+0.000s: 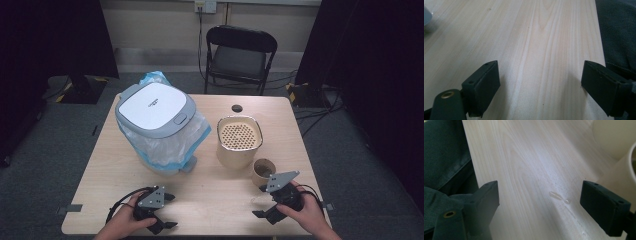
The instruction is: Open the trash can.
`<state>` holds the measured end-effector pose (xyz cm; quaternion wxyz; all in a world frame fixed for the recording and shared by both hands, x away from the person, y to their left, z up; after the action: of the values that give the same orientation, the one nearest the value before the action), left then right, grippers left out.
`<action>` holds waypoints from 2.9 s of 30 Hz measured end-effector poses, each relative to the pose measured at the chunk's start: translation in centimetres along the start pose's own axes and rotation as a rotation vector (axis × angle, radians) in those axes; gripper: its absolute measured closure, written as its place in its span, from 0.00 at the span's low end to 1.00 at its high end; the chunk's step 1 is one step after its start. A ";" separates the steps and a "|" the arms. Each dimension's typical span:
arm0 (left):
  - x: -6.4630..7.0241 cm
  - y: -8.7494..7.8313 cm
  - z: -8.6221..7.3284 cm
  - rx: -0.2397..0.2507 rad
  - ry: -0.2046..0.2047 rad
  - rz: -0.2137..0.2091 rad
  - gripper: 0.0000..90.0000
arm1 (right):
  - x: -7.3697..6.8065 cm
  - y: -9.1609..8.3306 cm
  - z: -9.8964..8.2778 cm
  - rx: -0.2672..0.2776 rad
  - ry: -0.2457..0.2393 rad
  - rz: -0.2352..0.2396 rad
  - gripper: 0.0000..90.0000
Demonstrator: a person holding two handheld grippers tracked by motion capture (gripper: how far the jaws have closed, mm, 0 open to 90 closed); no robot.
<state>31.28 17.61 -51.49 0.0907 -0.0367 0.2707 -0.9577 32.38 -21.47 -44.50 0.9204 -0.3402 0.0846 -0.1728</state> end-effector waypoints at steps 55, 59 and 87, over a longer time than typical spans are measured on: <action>0.1 0.0 0.0 0.002 -0.002 0.003 0.15 | 1.4 0.6 12.8 -0.004 -0.099 0.044 0.17; 0.1 0.0 0.0 0.002 -0.002 0.003 0.15 | 1.7 0.8 13.5 0.005 -0.102 0.043 0.17; 0.1 0.0 0.0 -0.004 0.009 0.004 0.14 | 3.1 2.5 19.1 0.018 -0.119 0.058 0.17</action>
<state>31.21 17.63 -51.48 0.0911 -0.0321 0.2732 -0.9571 41.09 -9.45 -31.80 0.9315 -0.3390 0.0379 -0.1263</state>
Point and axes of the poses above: each handheld gripper's, and its own axes: y roughly forward along the jaws, z roughly out of its top, x roughly to its right, the point moved 2 cm from there along y, roughly forward along the jaws, and after that the axes turned 10 degrees about x, right-handed, at the moved point
